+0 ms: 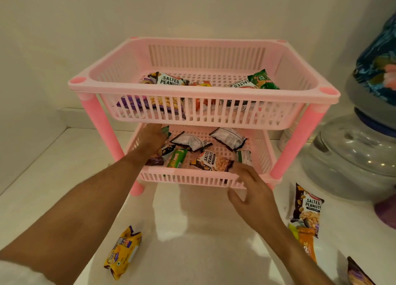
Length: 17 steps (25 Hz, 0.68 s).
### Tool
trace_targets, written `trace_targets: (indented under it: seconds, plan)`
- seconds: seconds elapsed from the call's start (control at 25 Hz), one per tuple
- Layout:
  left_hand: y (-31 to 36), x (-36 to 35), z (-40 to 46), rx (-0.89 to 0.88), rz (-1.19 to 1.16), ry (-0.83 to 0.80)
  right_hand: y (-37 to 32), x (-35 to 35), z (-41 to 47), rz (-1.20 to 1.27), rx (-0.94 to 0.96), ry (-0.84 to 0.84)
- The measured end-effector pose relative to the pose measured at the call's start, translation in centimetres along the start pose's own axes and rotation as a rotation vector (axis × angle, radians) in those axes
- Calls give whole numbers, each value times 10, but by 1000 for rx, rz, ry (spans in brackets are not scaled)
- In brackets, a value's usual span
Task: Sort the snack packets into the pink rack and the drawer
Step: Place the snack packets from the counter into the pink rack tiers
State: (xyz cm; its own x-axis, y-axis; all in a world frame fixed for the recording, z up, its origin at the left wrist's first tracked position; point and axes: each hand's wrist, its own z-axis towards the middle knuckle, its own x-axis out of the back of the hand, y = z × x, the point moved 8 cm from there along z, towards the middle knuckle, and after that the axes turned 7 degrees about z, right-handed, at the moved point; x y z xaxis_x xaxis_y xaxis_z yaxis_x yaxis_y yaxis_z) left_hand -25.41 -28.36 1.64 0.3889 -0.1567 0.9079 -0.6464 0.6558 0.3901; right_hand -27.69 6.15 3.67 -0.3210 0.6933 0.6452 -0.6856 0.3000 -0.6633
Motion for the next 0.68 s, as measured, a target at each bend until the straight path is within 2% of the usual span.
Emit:
trace_targets:
  seconds: [0.08,0.2,0.36,0.44,0.56,0.68]
  plan:
    - [12,10,-11,-29,3,52,21,10,-26,-55,-94,0]
    - [31,32,-42,-185,-9,149,60,26,-61,-145,-292,-11]
    - [25,55,-117,-300,-97,281,114,44,-100,-353,-489,-57]
    - [17,54,-163,-397,-114,304,131,52,-117,-450,-589,-98]
    - [-2,43,-223,-530,1,341,148,58,-136,-537,-696,-180]
    - [-34,29,-262,-476,60,289,154,51,-151,-500,-759,-217]
